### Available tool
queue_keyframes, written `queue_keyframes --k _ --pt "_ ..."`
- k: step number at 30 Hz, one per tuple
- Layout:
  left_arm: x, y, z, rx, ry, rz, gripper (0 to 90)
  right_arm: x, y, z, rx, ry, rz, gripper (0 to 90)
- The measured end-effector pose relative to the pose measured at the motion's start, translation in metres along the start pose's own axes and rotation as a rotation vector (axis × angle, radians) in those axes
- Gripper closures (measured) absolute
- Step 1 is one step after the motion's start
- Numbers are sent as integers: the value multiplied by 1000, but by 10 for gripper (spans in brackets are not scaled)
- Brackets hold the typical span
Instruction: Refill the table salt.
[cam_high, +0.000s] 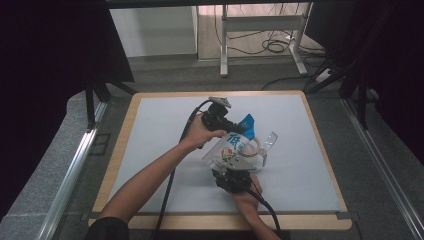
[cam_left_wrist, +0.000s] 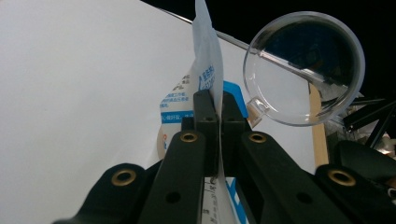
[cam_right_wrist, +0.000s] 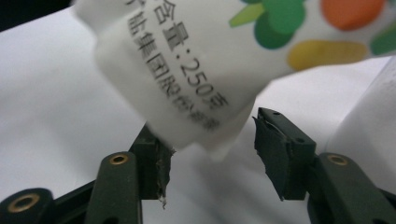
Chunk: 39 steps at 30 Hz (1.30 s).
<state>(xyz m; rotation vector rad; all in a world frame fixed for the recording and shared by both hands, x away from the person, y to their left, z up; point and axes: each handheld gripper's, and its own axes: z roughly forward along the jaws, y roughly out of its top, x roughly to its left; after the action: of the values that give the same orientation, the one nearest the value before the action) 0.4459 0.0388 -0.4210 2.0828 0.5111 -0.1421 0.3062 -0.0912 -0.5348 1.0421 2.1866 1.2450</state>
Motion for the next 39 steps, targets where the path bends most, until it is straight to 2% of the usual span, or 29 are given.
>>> queue_keyframes --k 13,19,29,39 --pt "3 -8 -6 -25 4 -16 900 -4 -1 -3 -3 21 25 468" --pt "2 -9 -9 -36 4 -14 900 -9 -1 -4 -12 15 35 467" --pt "1 -12 -16 -66 21 -24 899 -11 -1 -4 -16 12 31 467" --pt "2 -21 -31 -110 25 -39 900 -14 -2 -6 -20 13 24 467"
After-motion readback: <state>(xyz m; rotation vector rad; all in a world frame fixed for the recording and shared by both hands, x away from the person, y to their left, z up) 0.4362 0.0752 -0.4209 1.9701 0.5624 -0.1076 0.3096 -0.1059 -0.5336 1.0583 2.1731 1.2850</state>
